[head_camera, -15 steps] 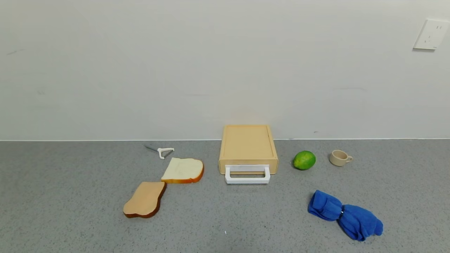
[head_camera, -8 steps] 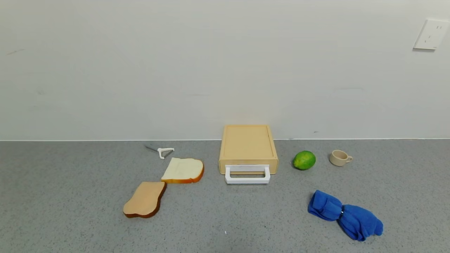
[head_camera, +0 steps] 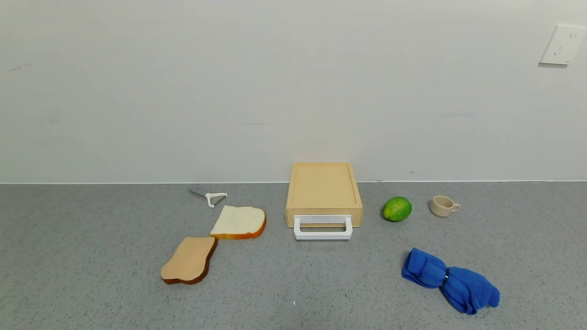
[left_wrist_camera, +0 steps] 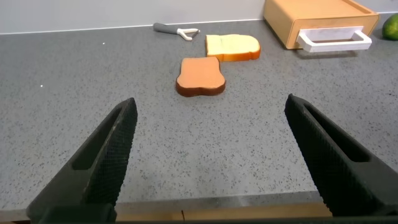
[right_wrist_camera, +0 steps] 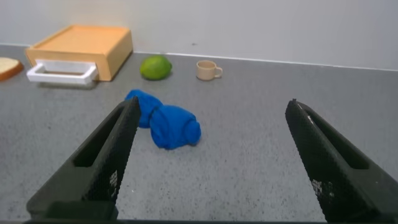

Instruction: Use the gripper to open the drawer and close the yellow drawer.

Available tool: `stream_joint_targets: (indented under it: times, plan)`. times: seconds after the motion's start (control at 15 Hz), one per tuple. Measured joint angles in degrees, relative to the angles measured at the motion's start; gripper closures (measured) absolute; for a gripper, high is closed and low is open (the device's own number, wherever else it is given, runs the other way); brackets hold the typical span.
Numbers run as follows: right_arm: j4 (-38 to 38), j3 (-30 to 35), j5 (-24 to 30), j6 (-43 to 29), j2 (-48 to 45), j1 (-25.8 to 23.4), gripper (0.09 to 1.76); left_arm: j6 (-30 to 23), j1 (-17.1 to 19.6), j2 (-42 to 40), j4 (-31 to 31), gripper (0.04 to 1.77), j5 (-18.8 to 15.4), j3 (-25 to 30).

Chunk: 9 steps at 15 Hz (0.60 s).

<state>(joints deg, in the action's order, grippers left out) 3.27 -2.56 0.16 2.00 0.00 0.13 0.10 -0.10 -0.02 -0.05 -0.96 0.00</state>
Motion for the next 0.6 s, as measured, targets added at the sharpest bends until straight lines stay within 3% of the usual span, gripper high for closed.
stream_joint_targets:
  times: [0.13,0.6]
  plan:
    - [-3.7,2.0,-0.3,-0.2,0.0,0.0,0.14,0.0,0.0,0.0,0.0,0.09,0.0,0.0]
    - [-4.0,2.6,-0.4,-1.1,0.0,0.0,0.14,0.0,0.0,0.0,0.0,0.09,0.0,0.0]
